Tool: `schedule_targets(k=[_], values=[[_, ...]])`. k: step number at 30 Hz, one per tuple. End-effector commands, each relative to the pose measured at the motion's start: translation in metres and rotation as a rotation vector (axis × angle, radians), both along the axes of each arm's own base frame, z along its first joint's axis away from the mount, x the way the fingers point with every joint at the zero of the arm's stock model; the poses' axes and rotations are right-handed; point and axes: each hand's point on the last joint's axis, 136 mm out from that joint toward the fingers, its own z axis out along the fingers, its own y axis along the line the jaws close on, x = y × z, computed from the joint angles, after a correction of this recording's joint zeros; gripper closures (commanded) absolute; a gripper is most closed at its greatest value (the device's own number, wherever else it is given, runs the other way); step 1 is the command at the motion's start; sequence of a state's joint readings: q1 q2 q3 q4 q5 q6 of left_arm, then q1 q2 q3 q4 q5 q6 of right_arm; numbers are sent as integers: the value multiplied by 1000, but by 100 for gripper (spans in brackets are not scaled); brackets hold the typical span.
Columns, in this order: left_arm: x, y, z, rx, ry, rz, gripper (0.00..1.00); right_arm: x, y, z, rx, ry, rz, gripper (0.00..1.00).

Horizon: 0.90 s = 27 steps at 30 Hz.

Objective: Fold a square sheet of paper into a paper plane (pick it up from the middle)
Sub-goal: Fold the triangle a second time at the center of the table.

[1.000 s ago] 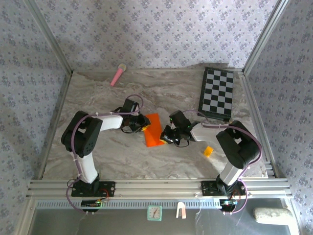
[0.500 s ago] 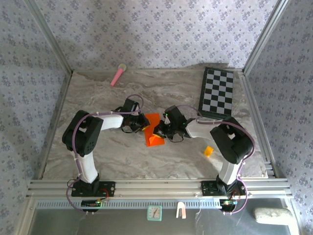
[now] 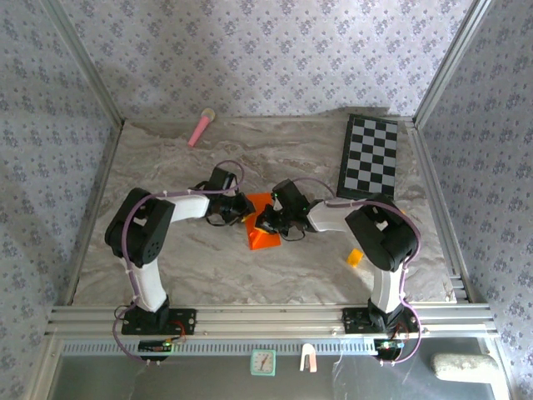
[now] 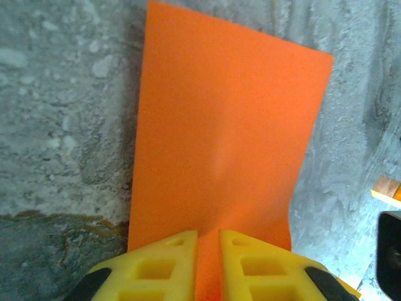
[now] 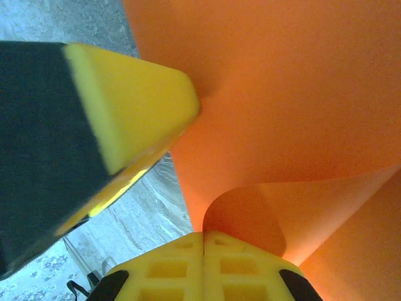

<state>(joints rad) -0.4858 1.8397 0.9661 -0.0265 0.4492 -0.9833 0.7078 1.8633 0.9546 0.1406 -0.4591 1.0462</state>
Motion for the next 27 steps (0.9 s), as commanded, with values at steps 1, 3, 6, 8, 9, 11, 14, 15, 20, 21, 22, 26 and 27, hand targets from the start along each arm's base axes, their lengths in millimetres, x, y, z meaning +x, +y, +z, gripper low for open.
schedule_targets(k=[1, 3, 6, 8, 9, 11, 14, 15, 20, 21, 22, 26, 27], values=[[12, 5, 26, -21, -66, 4, 80, 2, 0, -4, -35, -10, 5, 100], [15, 9, 23, -8, -67, 12, 80, 2, 0, -4, -32, -14, 5, 100], [13, 12, 9, 11, -27, 13, 81, 3, 1, -3, -24, -19, 5, 100], [11, 11, 1, 12, 2, 9, 82, 3, 2, -2, -17, -23, 5, 100], [9, 10, -1, 12, 14, 5, 82, 4, 2, -2, -15, -24, 4, 100], [7, 9, -4, 21, 30, -2, 83, 4, 2, -2, -13, -24, 3, 100], [3, 9, -8, 41, 49, -10, 85, 4, 4, -2, -4, -26, 0, 100], [1, 10, -11, 51, 61, -11, 85, 4, 4, -2, -3, -27, 1, 100], [-3, 13, -18, 64, 84, 2, 86, 6, 5, -2, -3, -35, -5, 100], [-3, 14, -19, 65, 84, 3, 86, 6, 5, -2, -5, -35, -6, 100], [-3, 14, -19, 68, 84, 5, 86, 6, 5, -3, -11, -36, -10, 100], [-3, 15, -20, 73, 85, 13, 86, 5, 3, -7, -31, -37, -20, 100], [-4, 16, -20, 75, 87, 14, 86, 5, 2, -8, -35, -36, -23, 100]])
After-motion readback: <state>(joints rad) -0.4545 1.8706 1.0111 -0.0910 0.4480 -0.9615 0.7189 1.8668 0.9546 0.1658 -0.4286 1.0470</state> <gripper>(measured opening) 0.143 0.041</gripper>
